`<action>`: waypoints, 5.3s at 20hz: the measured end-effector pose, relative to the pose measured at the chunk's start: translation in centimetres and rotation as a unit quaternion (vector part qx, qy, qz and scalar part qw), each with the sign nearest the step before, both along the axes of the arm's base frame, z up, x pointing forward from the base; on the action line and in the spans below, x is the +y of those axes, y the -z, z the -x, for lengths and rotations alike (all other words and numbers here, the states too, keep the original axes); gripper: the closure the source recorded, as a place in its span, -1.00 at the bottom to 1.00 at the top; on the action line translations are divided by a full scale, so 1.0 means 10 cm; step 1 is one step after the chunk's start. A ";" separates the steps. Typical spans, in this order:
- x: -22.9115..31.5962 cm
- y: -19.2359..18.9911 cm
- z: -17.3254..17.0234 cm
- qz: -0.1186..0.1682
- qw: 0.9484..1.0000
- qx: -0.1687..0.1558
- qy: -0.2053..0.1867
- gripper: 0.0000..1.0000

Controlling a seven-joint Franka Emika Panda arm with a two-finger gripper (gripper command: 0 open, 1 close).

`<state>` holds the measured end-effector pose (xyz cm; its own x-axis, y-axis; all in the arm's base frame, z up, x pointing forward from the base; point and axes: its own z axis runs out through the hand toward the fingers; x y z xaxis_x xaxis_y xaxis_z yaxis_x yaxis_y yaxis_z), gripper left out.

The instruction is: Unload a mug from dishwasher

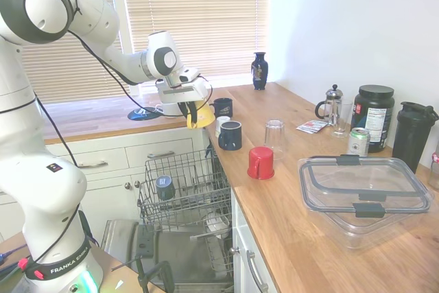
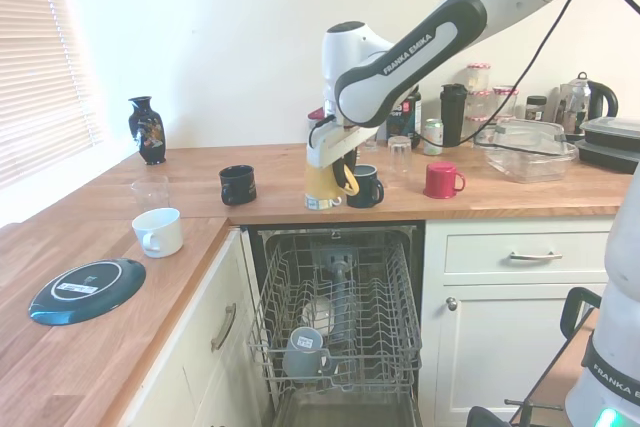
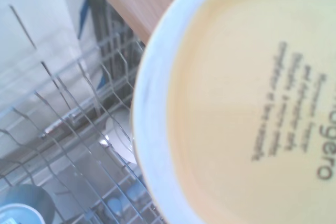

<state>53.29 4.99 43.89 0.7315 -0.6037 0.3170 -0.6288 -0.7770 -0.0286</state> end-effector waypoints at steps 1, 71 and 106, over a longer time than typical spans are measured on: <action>0.04 -0.04 -0.04 0.001 1.000 0.001 -0.001 1.00; -0.03 0.75 -2.22 -0.045 0.995 0.082 0.028 -1.00; 0.05 0.17 -1.51 -0.022 0.999 0.029 0.006 -1.00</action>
